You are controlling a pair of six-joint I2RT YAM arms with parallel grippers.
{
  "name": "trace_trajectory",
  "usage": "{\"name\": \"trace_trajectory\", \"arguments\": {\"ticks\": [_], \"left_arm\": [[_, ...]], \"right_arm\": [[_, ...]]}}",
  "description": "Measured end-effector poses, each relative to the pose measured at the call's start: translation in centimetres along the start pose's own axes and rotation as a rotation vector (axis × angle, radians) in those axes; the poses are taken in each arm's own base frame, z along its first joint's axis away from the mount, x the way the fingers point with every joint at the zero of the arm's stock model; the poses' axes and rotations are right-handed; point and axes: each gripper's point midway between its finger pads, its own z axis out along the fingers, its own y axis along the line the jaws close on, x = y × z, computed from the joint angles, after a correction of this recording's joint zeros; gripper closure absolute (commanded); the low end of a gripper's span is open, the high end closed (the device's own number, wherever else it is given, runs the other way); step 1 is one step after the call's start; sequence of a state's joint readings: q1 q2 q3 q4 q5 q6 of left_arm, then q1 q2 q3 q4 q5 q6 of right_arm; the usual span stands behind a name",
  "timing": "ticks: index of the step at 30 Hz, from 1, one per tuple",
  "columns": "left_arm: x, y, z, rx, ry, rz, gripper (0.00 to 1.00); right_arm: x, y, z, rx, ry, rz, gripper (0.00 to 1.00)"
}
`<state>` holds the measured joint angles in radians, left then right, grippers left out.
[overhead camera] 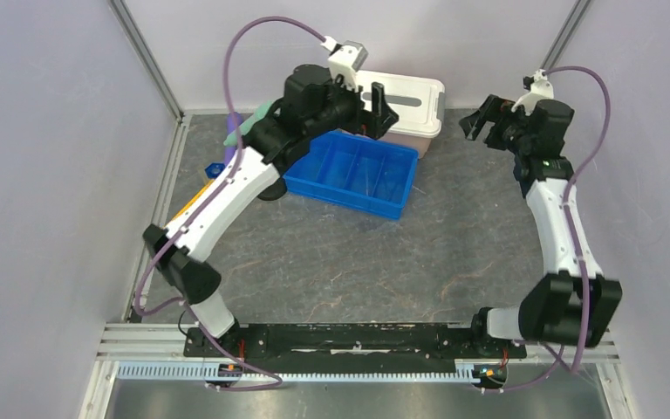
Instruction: Organize the chemistry lab equipment
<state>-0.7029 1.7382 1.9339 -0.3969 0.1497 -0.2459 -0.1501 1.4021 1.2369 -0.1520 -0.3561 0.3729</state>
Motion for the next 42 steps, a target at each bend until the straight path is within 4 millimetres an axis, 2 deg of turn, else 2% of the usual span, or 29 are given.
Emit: {"name": "trace_trajectory", "arguments": {"ticks": [3, 6, 8, 12, 17, 24, 28, 30, 37, 42], "left_arm": [[-1.0, -0.2, -3.2, -0.022, -0.024, 0.002, 0.0], [-0.9, -0.4, -6.5, -0.04, -0.039, 0.004, 0.0], [-0.2, -0.3, -8.5, -0.052, -0.041, 0.004, 0.0], [2.2, 0.1, -12.6, -0.078, -0.037, 0.003, 0.0], [5.6, 0.8, -16.2, -0.097, -0.027, 0.025, 0.0], [11.7, 2.9, -17.7, -0.138, 0.03, 0.078, 0.0], [14.0, 3.9, -17.9, -0.164, 0.047, 0.093, 0.0], [14.0, 4.1, -17.9, -0.17, 0.032, 0.095, 0.0], [12.0, 3.8, -18.3, -0.169, -0.053, 0.101, 0.0], [12.0, 3.8, -18.3, -0.168, -0.058, 0.101, 0.0]], "right_arm": [[-0.5, 1.4, -3.7, -0.009, -0.017, -0.074, 0.02], [0.5, 2.3, -6.5, -0.016, -0.011, -0.124, 0.02], [2.1, 2.9, -8.1, -0.028, 0.0, -0.144, 0.02], [6.6, 4.8, -11.1, -0.113, 0.024, -0.157, 0.02], [10.7, 5.5, -13.5, -0.167, 0.029, -0.167, 0.02], [12.8, 6.5, -14.8, -0.242, 0.007, -0.13, 0.02], [13.3, 6.5, -14.5, -0.245, 0.025, -0.107, 0.02], [13.4, 6.4, -14.4, -0.243, 0.03, -0.102, 0.02], [13.8, 6.1, -13.9, -0.235, 0.057, -0.092, 0.02], [14.0, 6.1, -13.7, -0.235, 0.065, -0.09, 0.02]]}}
